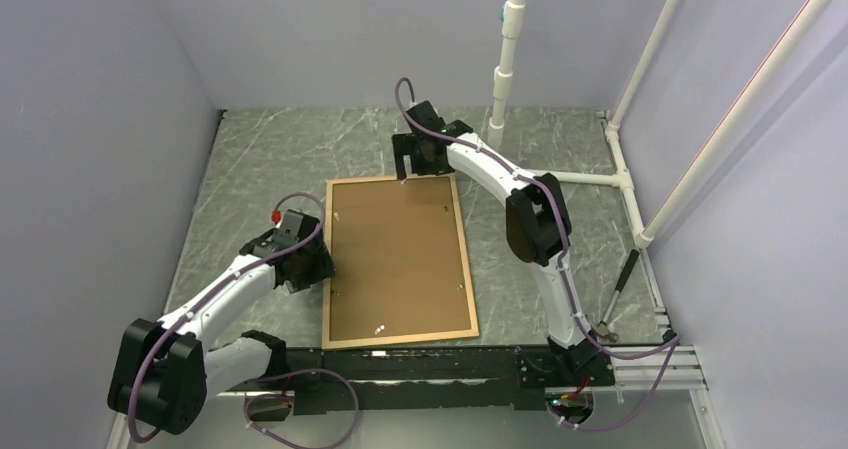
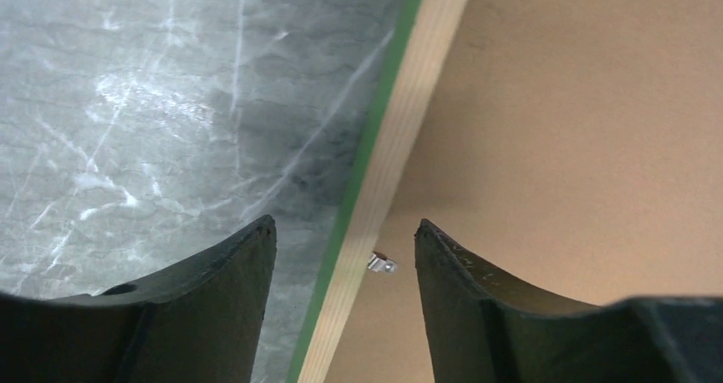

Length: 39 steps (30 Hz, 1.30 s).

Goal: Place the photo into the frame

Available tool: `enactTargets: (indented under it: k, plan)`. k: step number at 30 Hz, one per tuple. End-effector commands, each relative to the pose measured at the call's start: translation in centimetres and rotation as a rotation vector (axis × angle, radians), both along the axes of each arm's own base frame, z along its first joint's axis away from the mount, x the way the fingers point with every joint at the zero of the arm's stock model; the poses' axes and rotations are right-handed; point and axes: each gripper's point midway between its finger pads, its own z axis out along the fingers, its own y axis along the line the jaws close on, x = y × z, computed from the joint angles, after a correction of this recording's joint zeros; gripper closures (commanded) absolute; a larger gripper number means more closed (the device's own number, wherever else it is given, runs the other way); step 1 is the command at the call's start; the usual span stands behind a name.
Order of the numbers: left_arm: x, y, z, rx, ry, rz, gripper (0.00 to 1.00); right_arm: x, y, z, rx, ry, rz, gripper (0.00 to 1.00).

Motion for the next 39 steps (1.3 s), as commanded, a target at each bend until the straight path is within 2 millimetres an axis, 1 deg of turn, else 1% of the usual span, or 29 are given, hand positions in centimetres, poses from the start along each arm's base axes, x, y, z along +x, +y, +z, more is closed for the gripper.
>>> enactTargets:
  k: [1,5,7,11,14,18,23,28,32,34,38,39]
  plan:
    - [1.6,1.0,-0.3,0.022,-0.063,0.121,0.38,1.4,0.3,-0.5,-0.027,-0.011,-0.014,0.03]
    - [1.9,0.8,-1.4,0.013,-0.061,0.129,0.42,1.9,1.0,-1.8,-0.046,-0.005,-0.014,0.03]
    - [1.8,0.8,-2.2,0.023,-0.037,0.131,0.49,2.1,1.1,-2.1,-0.055,-0.008,-0.016,0.03]
    - [1.5,0.9,-3.4,0.044,0.013,0.123,0.60,2.5,1.2,-2.6,-0.068,-0.020,-0.028,0.03]
    - [1.2,1.0,-4.0,0.058,0.039,0.123,0.71,2.8,1.3,-3.1,-0.074,-0.027,-0.041,0.05]
    - [1.2,1.0,-4.2,0.059,0.045,0.117,0.78,3.3,1.4,-4.1,-0.081,-0.026,-0.055,0.06]
    - [1.1,0.9,-4.3,0.059,0.048,0.109,0.85,3.8,1.0,-4.9,-0.130,-0.044,-0.076,0.08]
    - [1.1,0.9,-4.4,0.061,0.055,0.101,0.89,3.8,0.6,-5.7,-0.196,-0.067,-0.087,0.12]
    - [0.9,1.2,-4.5,0.075,0.064,0.103,0.91,3.7,0.2,-6.3,-0.237,-0.072,-0.076,0.18]
    - [0.9,1.2,-4.5,0.078,0.065,0.105,0.91,3.5,-0.1,-6.6,-0.256,-0.074,-0.069,0.25]
    - [0.8,1.3,-4.4,0.079,0.066,0.110,0.91,2.9,-1.0,-7.1,-0.287,-0.070,-0.074,0.28]
    - [0.8,1.3,-4.4,0.080,0.068,0.109,0.92,2.8,-1.2,-7.4,-0.299,-0.065,-0.074,0.31]
